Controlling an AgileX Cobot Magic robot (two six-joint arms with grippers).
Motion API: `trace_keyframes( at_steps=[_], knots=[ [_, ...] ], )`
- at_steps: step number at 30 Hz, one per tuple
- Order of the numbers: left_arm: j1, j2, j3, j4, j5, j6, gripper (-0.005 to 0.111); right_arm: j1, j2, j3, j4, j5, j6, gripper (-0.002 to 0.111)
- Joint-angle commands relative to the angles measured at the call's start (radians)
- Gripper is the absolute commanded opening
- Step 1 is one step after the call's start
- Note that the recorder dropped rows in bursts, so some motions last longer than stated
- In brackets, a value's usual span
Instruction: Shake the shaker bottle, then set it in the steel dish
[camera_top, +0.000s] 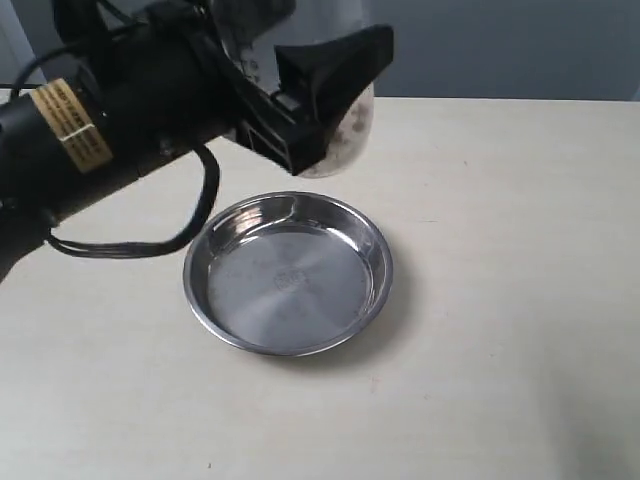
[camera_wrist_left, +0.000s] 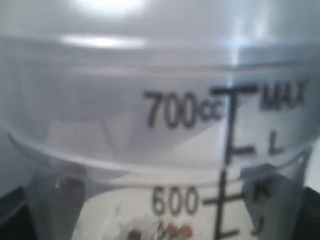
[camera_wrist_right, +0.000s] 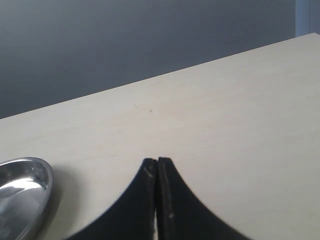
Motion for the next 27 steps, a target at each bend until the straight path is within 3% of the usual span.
trace_keyframes(
  at_steps=[1,2,6,9,12,16,19,24,27],
  knots=[
    [-0.001,0.221,0.097,-0.308,0.074,0.117,0.0,-0.003,-0.005,0.001,-0.001,-0.011,-0.003,-0.001],
    [-0.001,0.252,0.099,-0.299,0.062,0.11,0.0,-0.003,-0.005,0.001,-0.001,-0.011,-0.003,-0.001],
    [-0.003,0.076,0.014,0.08,0.096,-0.082,0.0,-0.003,-0.005,0.001,-0.001,-0.011,-0.003,-0.001],
    [-0.001,-0.073,-0.057,0.046,0.135,-0.022,0.0,-0.003,-0.005,0.001,-0.001,-0.011,-0.003,-0.001],
    [-0.001,-0.015,-0.014,-0.01,0.258,0.005,0.0,-0.003,-0.005,0.001,-0.001,-0.011,-0.003,-0.001],
    [-0.001,0.196,0.108,-0.058,0.112,0.024,0.0,-0.003,-0.005,0.001,-0.001,-0.011,-0.003,-0.001],
    [-0.007,0.135,0.075,-0.001,0.03,-0.007,0.0,-0.003,-0.005,0.001,-0.001,-0.011,-0.003,-0.001],
    [-0.007,-0.104,-0.045,0.015,0.083,0.026,0.0,-0.003,-0.005,0.001,-0.001,-0.011,-0.003,-0.001],
    [-0.002,-0.037,0.012,-0.095,0.152,0.124,0.0,-0.003,-0.005,0.001,-0.001,-0.011,-0.003,-0.001]
  ],
)
